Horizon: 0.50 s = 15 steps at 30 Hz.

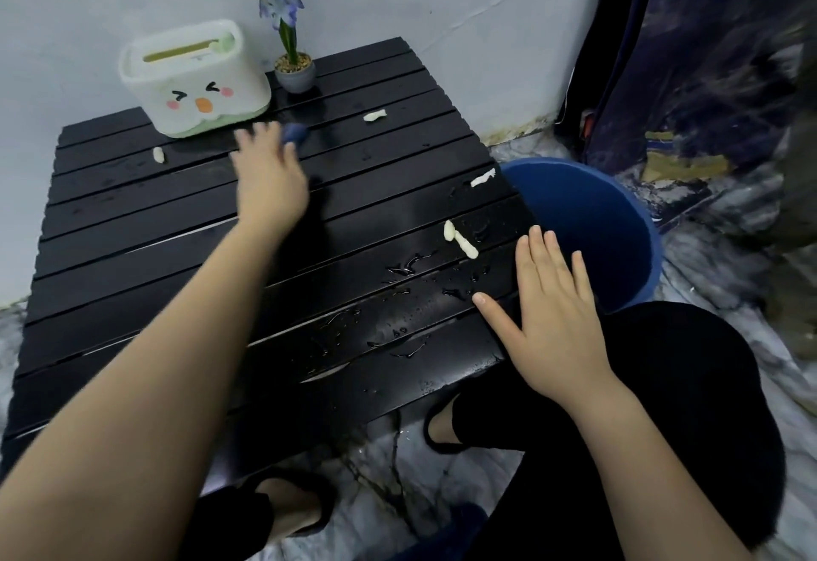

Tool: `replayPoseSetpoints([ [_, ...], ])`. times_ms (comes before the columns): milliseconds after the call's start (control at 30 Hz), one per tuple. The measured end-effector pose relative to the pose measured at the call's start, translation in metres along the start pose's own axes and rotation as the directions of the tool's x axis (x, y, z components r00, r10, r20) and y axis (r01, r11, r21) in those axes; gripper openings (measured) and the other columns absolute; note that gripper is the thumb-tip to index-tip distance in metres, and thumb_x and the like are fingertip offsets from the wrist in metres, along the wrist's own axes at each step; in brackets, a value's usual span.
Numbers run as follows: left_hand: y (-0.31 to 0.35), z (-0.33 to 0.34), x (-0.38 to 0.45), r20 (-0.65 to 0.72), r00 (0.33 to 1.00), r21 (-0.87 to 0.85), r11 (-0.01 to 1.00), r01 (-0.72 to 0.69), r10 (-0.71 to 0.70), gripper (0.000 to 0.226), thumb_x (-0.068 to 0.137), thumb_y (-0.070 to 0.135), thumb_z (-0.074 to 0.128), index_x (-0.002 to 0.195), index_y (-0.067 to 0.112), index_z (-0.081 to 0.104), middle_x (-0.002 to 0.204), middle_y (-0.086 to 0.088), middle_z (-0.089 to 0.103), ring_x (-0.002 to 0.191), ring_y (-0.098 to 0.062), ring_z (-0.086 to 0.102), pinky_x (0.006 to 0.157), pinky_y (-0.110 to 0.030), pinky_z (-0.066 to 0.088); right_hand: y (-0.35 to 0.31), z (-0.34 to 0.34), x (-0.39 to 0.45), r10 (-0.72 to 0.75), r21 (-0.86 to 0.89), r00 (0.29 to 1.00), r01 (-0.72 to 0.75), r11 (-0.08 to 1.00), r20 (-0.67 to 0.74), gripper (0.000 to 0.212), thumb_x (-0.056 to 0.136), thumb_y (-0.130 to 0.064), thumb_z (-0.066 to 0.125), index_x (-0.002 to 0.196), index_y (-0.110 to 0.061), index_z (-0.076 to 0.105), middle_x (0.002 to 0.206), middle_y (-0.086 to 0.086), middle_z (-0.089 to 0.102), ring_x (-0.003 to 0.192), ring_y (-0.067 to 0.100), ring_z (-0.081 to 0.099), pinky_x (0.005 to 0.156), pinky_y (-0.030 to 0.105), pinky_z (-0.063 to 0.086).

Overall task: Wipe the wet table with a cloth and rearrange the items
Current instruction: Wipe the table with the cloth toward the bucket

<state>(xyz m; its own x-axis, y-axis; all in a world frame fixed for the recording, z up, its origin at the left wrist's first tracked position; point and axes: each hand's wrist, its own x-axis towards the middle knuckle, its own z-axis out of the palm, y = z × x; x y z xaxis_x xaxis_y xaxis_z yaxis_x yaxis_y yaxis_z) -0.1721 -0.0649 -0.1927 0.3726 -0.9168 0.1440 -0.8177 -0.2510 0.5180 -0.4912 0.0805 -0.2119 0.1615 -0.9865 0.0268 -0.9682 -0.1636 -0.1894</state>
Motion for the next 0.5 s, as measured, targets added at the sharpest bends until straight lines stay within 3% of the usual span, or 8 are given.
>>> replayPoseSetpoints([
  [67,-0.023,0.001,-0.002,-0.039,0.992,0.248,0.961,0.125,-0.119,0.046,0.104,0.02,0.031,0.143,-0.002,0.038,0.154,-0.027,0.031,0.146,-0.046,0.018,0.118,-0.056,0.019,0.0,0.001,0.0,0.0,-0.003,1.0,0.0,1.0,-0.001,0.092,0.096,-0.072,0.015,0.16,-0.006,0.009,0.169,0.01,0.004,0.157,0.02,-0.004,0.127,0.043,-0.003],
  [133,-0.029,0.01,-0.009,-0.046,0.969,0.32,0.915,0.246,-0.244,0.052,0.105,0.023,0.028,0.15,-0.003,0.026,0.159,-0.027,0.022,0.149,-0.045,0.012,0.121,-0.054,0.013,0.001,0.001,0.0,-0.001,-0.004,1.0,0.001,1.0,-0.006,0.092,0.096,-0.073,0.014,0.16,-0.006,0.009,0.169,0.01,0.004,0.157,0.02,-0.004,0.127,0.043,-0.002],
  [200,-0.017,0.022,-0.01,-0.057,0.961,0.351,0.896,0.272,-0.269,0.052,0.106,0.022,0.027,0.151,-0.004,0.024,0.159,-0.027,0.023,0.147,-0.044,0.016,0.12,-0.051,0.016,0.001,0.002,-0.001,-0.001,0.0,1.0,0.001,1.0,-0.009,0.092,0.097,-0.072,0.015,0.16,-0.006,0.01,0.169,0.01,0.004,0.157,0.02,-0.004,0.127,0.043,-0.002],
  [333,0.032,0.051,-0.007,-0.004,0.989,0.4,0.906,0.139,-0.15,0.049,0.105,0.02,0.029,0.146,-0.007,0.029,0.152,-0.029,0.033,0.141,-0.043,0.027,0.115,-0.049,0.026,0.0,0.001,0.0,-0.003,-0.006,1.0,0.003,1.0,-0.006,0.091,0.097,-0.072,0.015,0.16,-0.005,0.011,0.169,0.01,0.004,0.157,0.02,-0.003,0.127,0.043,-0.001],
  [500,0.104,0.09,-0.02,0.126,0.992,0.4,0.913,-0.077,0.028,0.048,0.104,0.019,0.029,0.148,-0.002,0.029,0.155,-0.023,0.033,0.144,-0.039,0.026,0.118,-0.046,0.024,-0.002,0.001,-0.001,0.004,-0.03,1.0,-0.005,1.0,-0.03,0.09,0.098,-0.07,0.015,0.158,-0.002,0.018,0.167,0.014,0.013,0.157,0.024,0.006,0.127,0.047,0.007],
])
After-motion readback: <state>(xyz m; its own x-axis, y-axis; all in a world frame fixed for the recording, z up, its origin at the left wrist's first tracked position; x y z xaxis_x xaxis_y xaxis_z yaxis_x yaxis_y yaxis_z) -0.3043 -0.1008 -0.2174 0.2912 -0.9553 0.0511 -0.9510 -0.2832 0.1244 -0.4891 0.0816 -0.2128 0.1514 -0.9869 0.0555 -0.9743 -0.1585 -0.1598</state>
